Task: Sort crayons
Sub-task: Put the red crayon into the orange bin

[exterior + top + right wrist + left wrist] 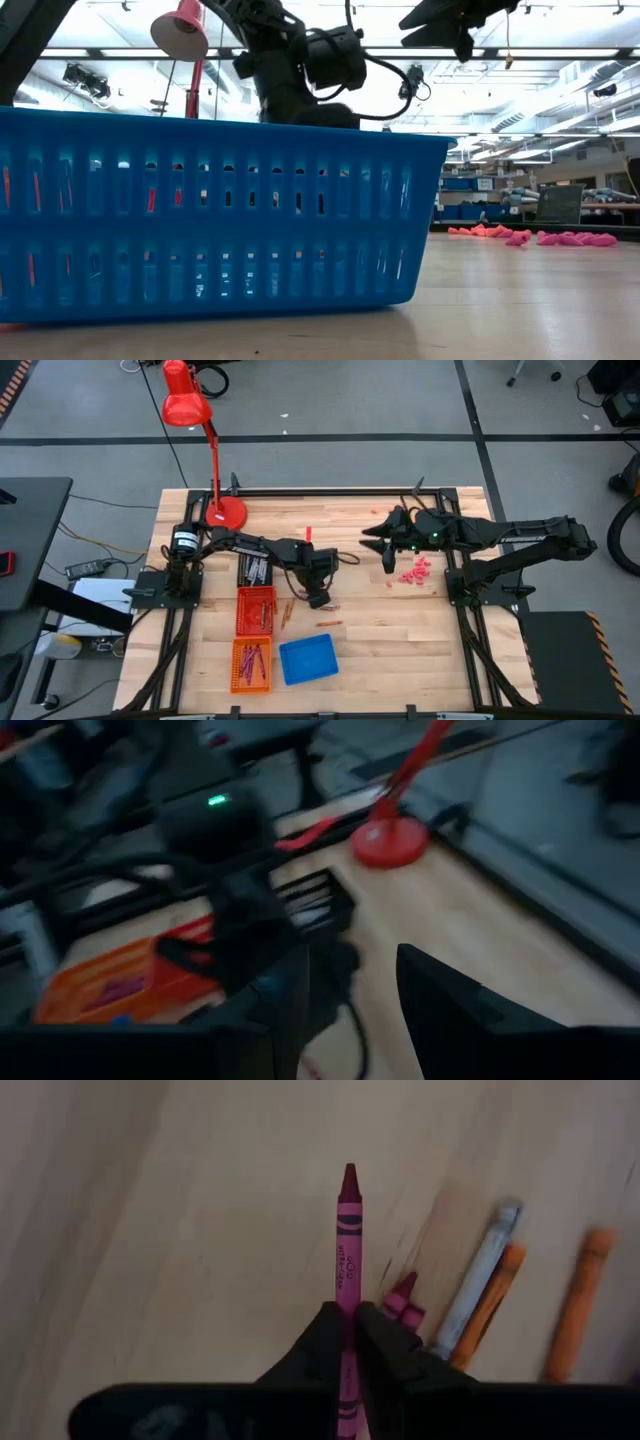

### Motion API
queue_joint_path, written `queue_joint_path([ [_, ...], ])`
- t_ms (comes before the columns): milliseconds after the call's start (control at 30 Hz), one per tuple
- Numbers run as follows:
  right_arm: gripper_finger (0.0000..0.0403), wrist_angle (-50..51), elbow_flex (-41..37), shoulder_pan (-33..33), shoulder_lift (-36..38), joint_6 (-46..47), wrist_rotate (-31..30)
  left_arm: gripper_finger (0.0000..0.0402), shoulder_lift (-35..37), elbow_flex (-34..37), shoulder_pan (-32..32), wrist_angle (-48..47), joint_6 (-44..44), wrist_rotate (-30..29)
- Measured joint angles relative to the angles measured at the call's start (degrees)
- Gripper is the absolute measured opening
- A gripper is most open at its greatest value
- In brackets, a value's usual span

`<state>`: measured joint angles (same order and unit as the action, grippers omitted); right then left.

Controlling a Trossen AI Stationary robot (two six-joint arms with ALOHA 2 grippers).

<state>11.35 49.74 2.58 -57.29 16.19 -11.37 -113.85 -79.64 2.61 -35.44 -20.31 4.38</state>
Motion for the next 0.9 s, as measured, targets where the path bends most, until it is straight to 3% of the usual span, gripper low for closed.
queue_joint_path([
  [300, 0.0156, 1.92, 0.00, 0.66, 4.61, -4.24, -9.65, 0.0023, 0.14, -13.23, -2.85, -19.69, -19.78, 1.86],
  [600, 0.0156, 3.51, 0.02, 0.69, 3.99, -3.96, -11.22, 0.0028, 0.47, -31.54, -16.08, -46.61, -31.22, 2.14],
  [767, 0.0156, 3.41, 0.02, 0.69, 2.98, -4.34, -11.00, 0.0031, 0.42, -31.96, -25.10, -44.72, -45.26, 1.74],
  [900, 0.0156, 2.81, 0.02, 1.03, 2.43, -4.85, -9.02, 0.0031, 0.06, -28.18, -30.72, -45.48, -57.15, 0.83],
])
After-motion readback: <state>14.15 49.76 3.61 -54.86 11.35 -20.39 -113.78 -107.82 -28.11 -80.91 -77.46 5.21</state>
